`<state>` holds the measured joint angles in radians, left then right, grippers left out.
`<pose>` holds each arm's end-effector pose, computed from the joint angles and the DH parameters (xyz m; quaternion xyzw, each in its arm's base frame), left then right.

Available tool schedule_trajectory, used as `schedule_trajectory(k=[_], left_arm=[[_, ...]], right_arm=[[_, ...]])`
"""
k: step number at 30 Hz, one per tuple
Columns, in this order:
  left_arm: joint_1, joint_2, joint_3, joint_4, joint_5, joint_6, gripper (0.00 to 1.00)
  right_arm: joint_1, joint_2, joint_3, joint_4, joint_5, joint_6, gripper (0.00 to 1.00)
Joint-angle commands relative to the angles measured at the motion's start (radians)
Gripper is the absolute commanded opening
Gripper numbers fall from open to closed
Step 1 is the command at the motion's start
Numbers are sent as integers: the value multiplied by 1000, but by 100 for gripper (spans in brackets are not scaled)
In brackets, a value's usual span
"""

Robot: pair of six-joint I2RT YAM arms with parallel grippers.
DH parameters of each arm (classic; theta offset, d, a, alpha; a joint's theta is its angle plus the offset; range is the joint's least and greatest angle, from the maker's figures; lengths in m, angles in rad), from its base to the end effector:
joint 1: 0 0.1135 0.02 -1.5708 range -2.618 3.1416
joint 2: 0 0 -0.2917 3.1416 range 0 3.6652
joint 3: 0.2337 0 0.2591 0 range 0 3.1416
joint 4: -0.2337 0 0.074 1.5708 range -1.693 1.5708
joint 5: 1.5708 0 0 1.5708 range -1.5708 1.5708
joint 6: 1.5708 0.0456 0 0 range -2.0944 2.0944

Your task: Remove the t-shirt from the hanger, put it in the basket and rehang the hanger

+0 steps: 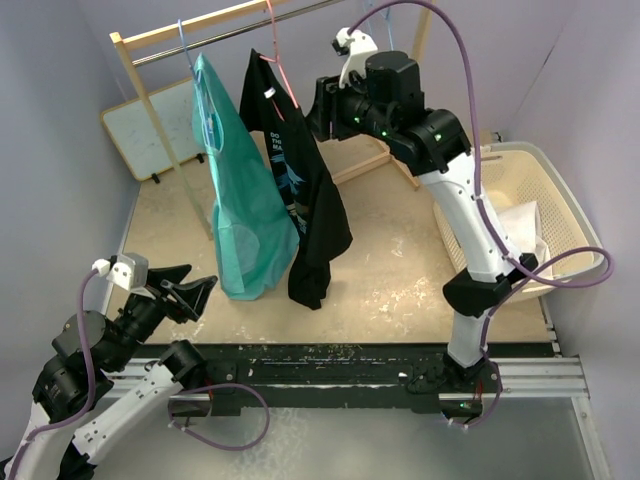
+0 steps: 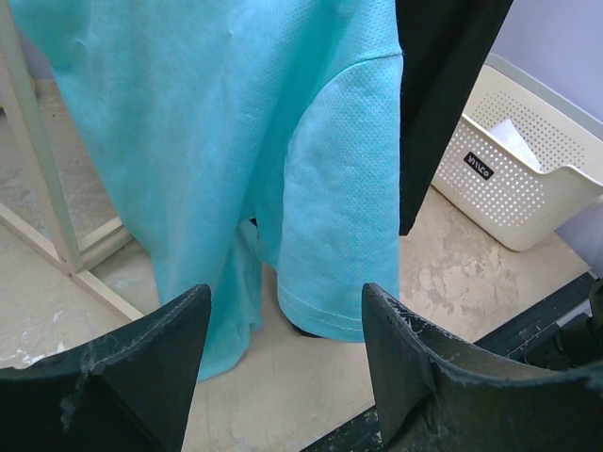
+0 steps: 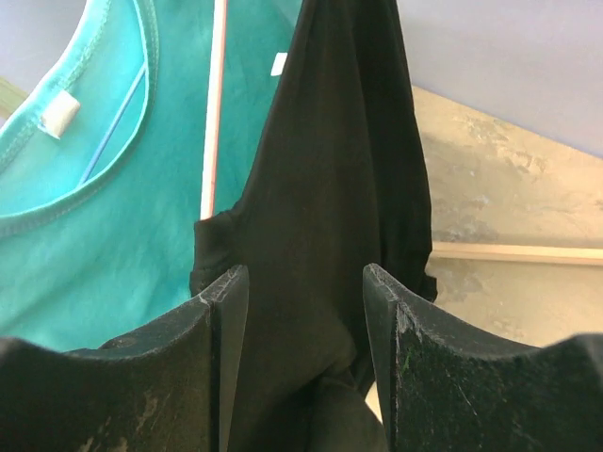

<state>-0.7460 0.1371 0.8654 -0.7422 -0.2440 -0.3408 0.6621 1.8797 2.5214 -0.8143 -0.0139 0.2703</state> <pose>0.0056 0.0098 0.3643 0.0585 0.7094 -0.2862 0.6414 0.3092 0.2418 0.5698 -0.1534 0.7499 0.2940 0.5725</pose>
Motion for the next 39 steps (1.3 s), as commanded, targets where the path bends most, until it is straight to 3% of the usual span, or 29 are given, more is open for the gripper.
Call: schedule_trajectory(k=[1, 8, 12, 30, 32, 38, 39], left_arm=[[11, 16, 1, 25, -15, -15, 68], [15, 16, 1, 26, -14, -15, 69], [16, 16, 0, 25, -15, -15, 68], [18, 17, 0, 24, -17, -15, 69], [18, 17, 1, 24, -17, -15, 69], [17, 19, 0, 26, -15, -15, 69], [18, 20, 1, 24, -15, -15, 69]], right_arm=[[32, -84, -26, 50, 69, -40, 55], [59, -151, -86, 72, 163, -43, 54], [79, -189, -133, 97, 140, -41, 55], [167, -58, -33, 50, 204, -57, 53], [168, -44, -26, 42, 248, -54, 45], [168, -71, -72, 91, 357, -54, 0], [168, -89, -92, 109, 369, -54, 0]])
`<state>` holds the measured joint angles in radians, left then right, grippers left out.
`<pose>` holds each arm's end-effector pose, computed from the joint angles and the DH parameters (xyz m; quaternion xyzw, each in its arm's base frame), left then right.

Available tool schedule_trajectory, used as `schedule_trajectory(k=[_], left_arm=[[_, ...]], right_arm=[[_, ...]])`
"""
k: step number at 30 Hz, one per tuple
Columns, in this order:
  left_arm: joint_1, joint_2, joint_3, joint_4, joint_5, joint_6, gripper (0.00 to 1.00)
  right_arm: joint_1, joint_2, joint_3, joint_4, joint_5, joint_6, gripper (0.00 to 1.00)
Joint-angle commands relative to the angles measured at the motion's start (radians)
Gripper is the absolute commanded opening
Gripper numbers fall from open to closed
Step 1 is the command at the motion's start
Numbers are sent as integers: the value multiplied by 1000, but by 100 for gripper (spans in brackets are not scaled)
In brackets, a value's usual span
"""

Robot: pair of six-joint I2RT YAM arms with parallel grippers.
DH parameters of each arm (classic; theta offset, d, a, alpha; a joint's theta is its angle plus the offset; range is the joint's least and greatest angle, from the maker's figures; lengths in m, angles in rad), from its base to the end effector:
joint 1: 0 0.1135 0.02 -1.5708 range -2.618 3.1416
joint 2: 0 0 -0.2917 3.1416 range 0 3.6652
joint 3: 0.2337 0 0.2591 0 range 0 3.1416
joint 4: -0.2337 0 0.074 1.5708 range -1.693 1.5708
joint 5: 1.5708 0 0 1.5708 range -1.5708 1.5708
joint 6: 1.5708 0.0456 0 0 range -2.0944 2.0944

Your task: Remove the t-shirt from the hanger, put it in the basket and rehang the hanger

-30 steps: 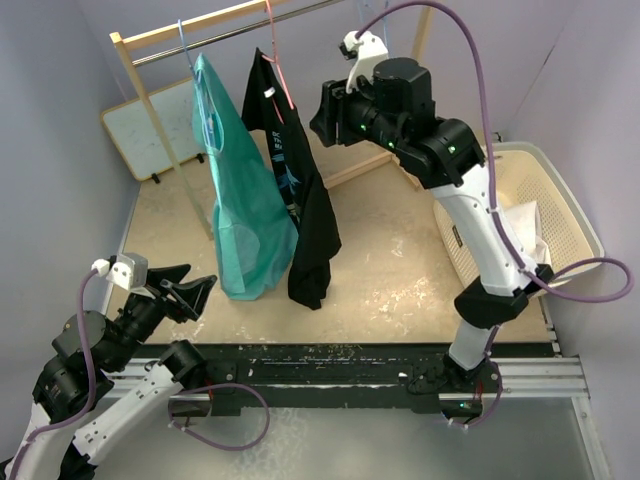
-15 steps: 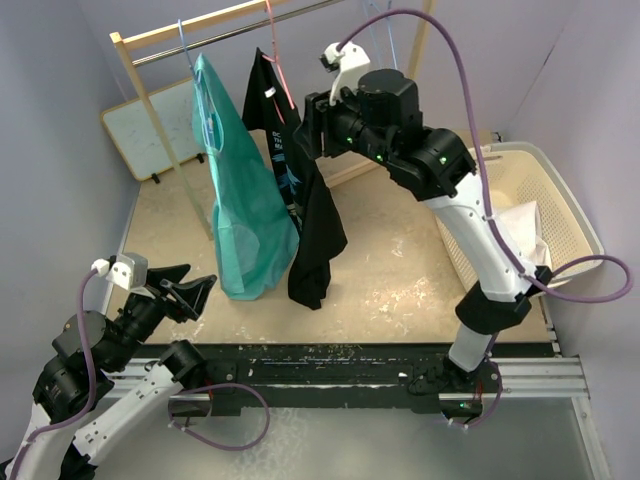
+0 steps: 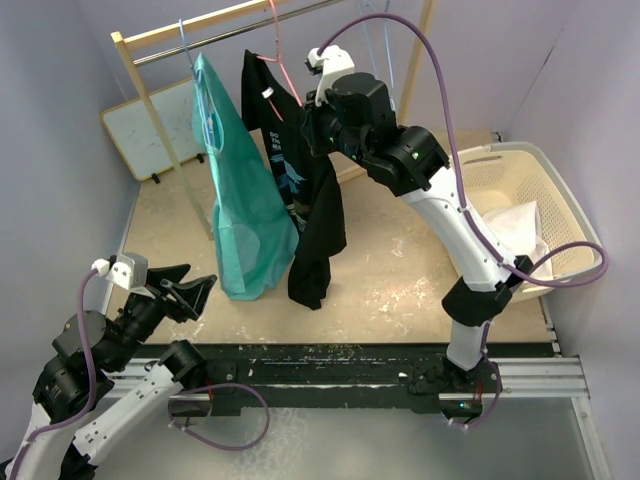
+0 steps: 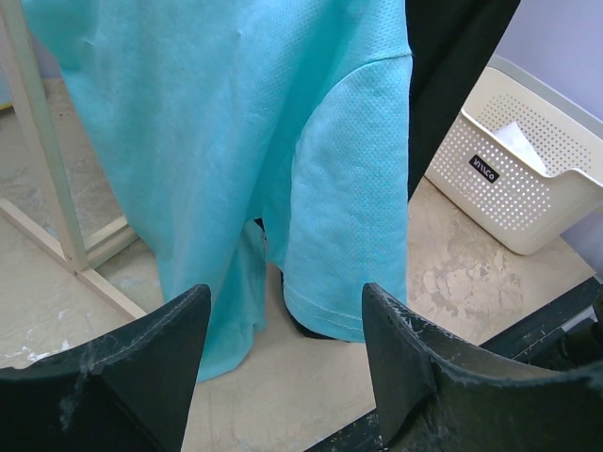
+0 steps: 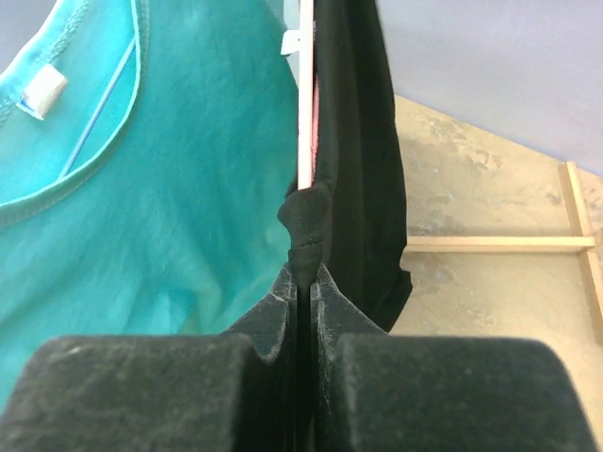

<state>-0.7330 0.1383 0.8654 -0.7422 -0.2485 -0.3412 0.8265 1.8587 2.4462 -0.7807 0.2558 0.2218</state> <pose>0.0058 0.0099 0.3643 0.0523 0.7103 -0.2804 0.6435 0.2763 0.2829 0.5602 -0.1506 0.7551 0.2303 0.5951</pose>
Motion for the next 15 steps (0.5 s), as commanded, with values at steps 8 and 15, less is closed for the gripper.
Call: schedule_trajectory(k=[8, 15], left_arm=[[5, 28, 1, 30, 2, -9, 74], [5, 40, 1, 30, 3, -8, 75]], right_arm=[[3, -110, -24, 172, 141, -61, 0], [4, -113, 11, 195, 158, -99, 0]])
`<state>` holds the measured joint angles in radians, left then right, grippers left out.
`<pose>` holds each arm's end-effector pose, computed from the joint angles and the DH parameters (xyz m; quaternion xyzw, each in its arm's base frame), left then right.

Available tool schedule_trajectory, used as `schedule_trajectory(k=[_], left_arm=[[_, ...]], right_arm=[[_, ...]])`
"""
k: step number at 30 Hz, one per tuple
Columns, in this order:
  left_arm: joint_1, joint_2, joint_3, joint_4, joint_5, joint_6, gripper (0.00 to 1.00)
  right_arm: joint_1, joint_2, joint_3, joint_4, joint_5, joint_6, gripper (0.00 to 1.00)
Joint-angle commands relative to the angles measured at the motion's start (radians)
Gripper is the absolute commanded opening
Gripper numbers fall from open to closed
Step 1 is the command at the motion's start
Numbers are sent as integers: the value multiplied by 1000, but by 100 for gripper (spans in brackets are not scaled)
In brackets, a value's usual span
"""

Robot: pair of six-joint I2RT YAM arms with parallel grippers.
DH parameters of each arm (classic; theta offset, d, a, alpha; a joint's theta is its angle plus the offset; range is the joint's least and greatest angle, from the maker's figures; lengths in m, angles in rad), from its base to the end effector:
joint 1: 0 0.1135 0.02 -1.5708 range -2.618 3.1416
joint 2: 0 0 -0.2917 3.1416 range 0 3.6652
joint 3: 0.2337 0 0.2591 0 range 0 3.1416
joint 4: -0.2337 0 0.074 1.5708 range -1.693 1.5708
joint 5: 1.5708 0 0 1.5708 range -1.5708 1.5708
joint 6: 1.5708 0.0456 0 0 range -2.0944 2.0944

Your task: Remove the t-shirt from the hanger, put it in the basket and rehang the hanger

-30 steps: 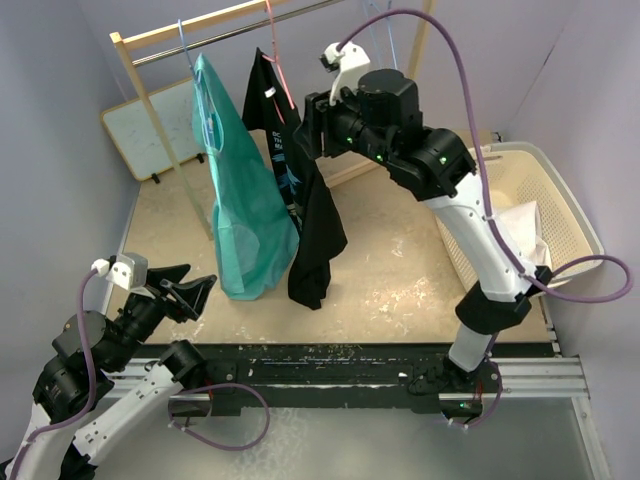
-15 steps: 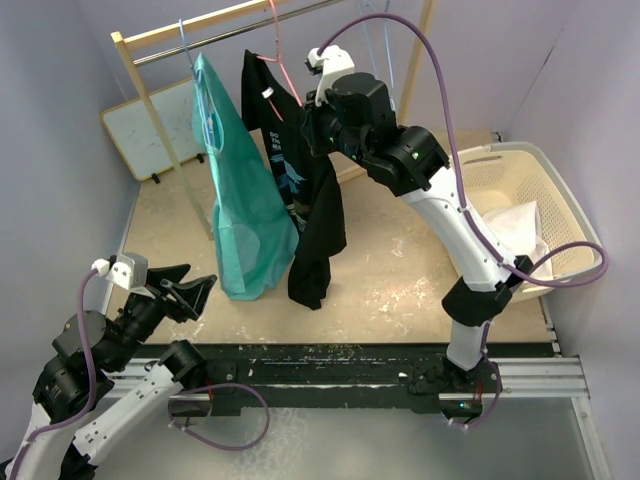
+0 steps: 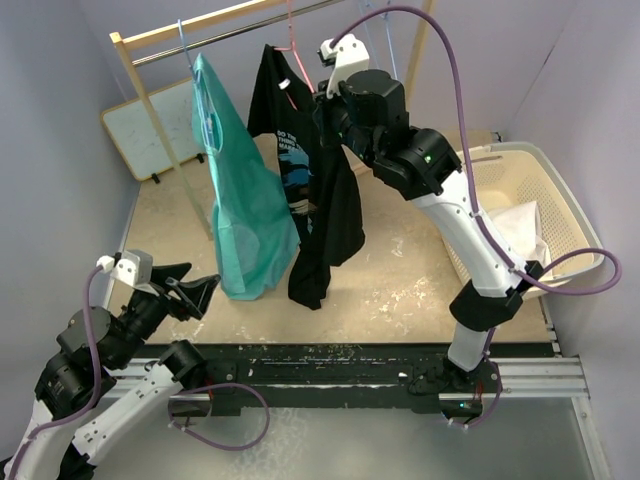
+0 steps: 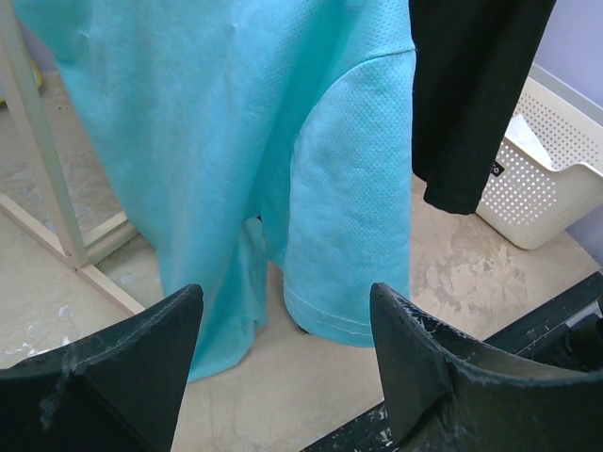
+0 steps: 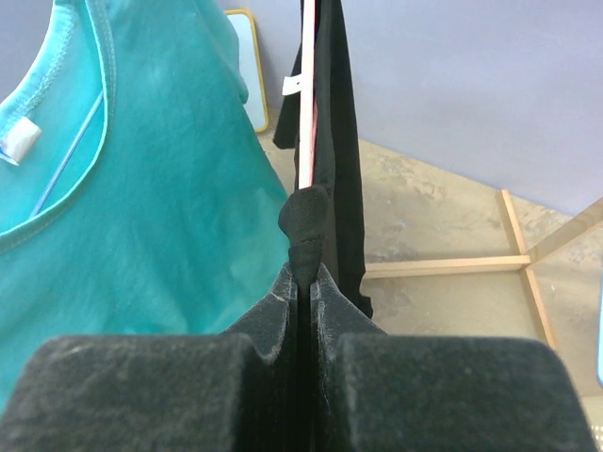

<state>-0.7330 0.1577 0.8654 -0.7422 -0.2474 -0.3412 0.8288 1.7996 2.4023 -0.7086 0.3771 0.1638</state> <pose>0.0094 0.0066 0.3647 0.0548 0.7167 -0.2765 0.6378 0.2662 0.2655 0.5776 -0.1199 0.7313 0.1902 0.6440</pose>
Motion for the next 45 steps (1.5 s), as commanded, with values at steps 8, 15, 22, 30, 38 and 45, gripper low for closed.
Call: schedule_trajectory(k=[8, 15, 22, 30, 38, 45], left_arm=[[6, 8, -5, 36, 11, -4, 76], [5, 10, -3, 46, 36, 10, 83], [5, 10, 11, 77, 71, 43, 99], [6, 255, 227, 204, 344, 156, 99], [5, 605, 429, 347, 655, 206, 99], [6, 761, 479, 400, 764, 266, 100]], right_arm=[[2, -99, 17, 156, 31, -32, 0], [1, -196, -71, 177, -7, -21, 0], [1, -351, -238, 143, -51, 12, 0], [1, -713, -657, 80, -315, 83, 0], [2, -1028, -986, 26, -602, 103, 0], [1, -1163, -1013, 21, -745, 122, 0]])
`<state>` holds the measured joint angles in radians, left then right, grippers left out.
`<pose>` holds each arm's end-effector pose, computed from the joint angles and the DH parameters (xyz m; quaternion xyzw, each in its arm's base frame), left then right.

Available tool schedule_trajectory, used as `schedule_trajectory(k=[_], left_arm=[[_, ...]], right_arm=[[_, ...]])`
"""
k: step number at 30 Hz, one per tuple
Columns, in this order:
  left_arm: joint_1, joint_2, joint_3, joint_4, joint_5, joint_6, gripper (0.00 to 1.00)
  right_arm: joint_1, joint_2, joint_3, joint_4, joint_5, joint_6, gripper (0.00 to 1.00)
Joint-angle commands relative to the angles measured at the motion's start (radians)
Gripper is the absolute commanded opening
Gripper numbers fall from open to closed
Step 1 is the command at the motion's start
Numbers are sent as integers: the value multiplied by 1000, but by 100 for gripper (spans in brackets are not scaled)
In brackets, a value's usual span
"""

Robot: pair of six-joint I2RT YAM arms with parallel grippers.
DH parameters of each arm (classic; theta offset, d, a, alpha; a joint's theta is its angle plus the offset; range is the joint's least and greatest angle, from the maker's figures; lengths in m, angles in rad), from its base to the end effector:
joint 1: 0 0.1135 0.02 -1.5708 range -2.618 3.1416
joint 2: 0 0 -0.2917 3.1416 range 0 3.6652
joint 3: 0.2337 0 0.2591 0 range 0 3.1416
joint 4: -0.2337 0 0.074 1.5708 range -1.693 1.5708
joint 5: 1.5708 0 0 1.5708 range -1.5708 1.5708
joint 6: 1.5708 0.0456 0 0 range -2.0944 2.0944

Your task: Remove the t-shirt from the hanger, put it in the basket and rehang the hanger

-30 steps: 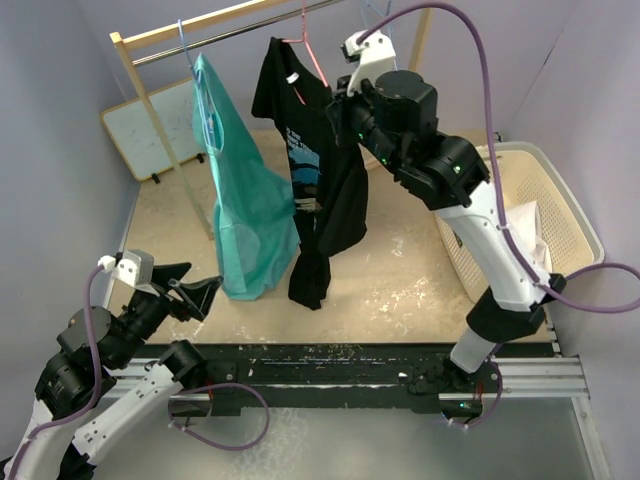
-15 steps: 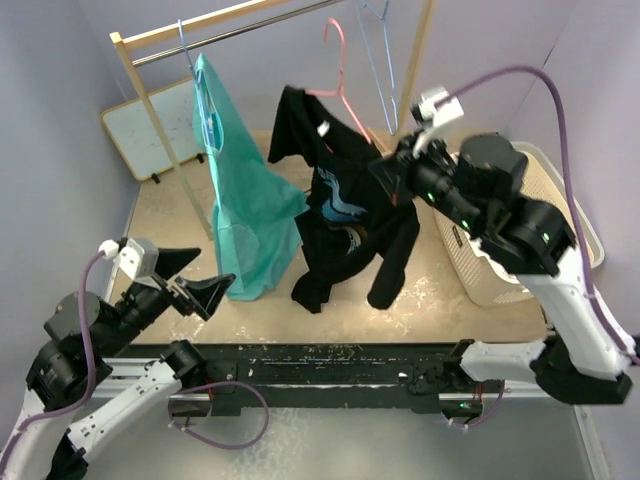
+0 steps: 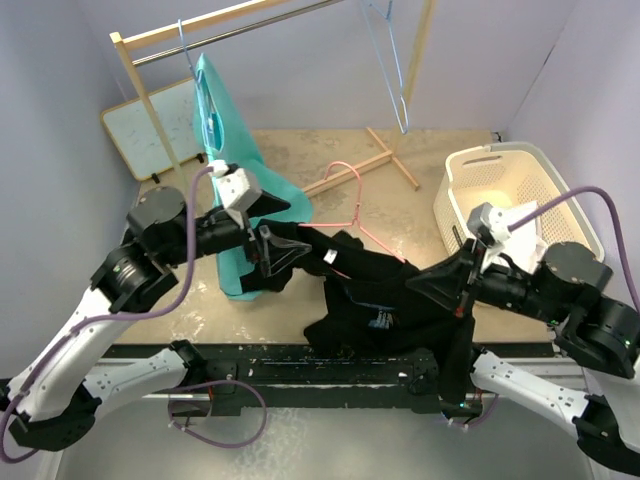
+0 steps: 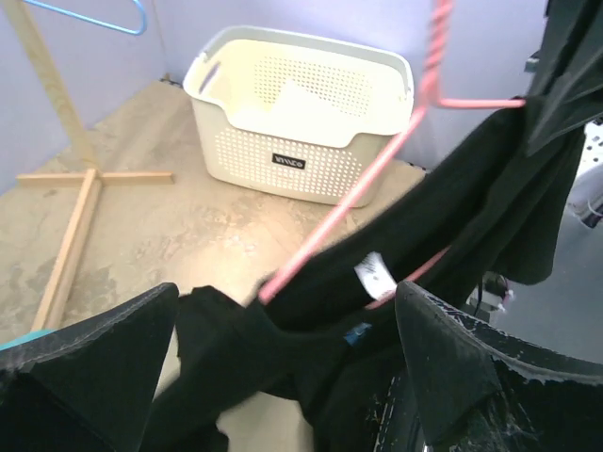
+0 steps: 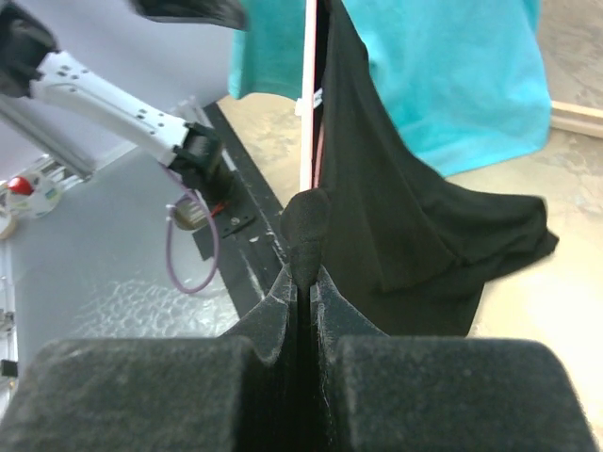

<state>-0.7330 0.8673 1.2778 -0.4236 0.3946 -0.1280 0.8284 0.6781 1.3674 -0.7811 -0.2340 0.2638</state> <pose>0.1031 -0.1164 0.4900 0.3394 0.6252 -0.4143 0.5678 0.0375 0.0565 0.4922 -0.2799 0.6828 0.4213 0.5272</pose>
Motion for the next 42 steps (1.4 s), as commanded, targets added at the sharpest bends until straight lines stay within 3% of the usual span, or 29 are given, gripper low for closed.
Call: schedule_trajectory(k=[1, 5, 8, 10, 14, 16, 19, 22, 23, 25, 26, 27, 29, 36, 38, 42], left_arm=[[5, 69, 74, 83, 130, 53, 100], [0, 91, 73, 123, 171, 46, 97], [-5, 97, 79, 144, 210, 37, 85], [-7, 103, 87, 149, 245, 26, 66], [-16, 108, 93, 157, 321, 1, 10], [-20, 108, 97, 149, 363, -5, 0], [-22, 97, 106, 132, 400, -7, 0], [-22, 68, 123, 98, 351, 9, 0], [-21, 55, 131, 82, 321, 22, 0], [-22, 23, 150, 35, 257, 54, 0], [-22, 9, 161, 14, 229, 70, 0], [-21, -6, 177, -15, 206, 85, 0], [-22, -30, 203, -56, 175, 102, 0], [-22, -69, 280, -171, 116, 141, 0], [-22, -78, 297, -201, 94, 154, 0], [-22, -103, 306, -232, 61, 162, 0]], right_arm=[[2, -48, 26, 92, -140, 23, 0], [2, -63, 31, 102, -194, 30, 0], [2, -57, 32, 104, -207, 28, 0], [2, -50, 28, 104, -206, 27, 0], [2, -46, 17, 109, -194, 20, 0], [2, -48, 10, 113, -185, 21, 0], [2, -53, 2, 107, -150, 19, 0], [2, -57, -11, 84, -83, 15, 0], [2, -58, -14, 69, -52, 15, 11], [2, -69, -29, 59, -20, 20, 48], [2, -78, -36, 59, -17, 23, 58], [2, -89, -48, 62, -15, 23, 66], [2, -110, -59, 66, -8, 26, 70], [3, -150, -81, 75, 0, 15, 66], [2, -149, -77, 64, 17, 11, 55], [2, -151, -72, 60, 91, 20, 18]])
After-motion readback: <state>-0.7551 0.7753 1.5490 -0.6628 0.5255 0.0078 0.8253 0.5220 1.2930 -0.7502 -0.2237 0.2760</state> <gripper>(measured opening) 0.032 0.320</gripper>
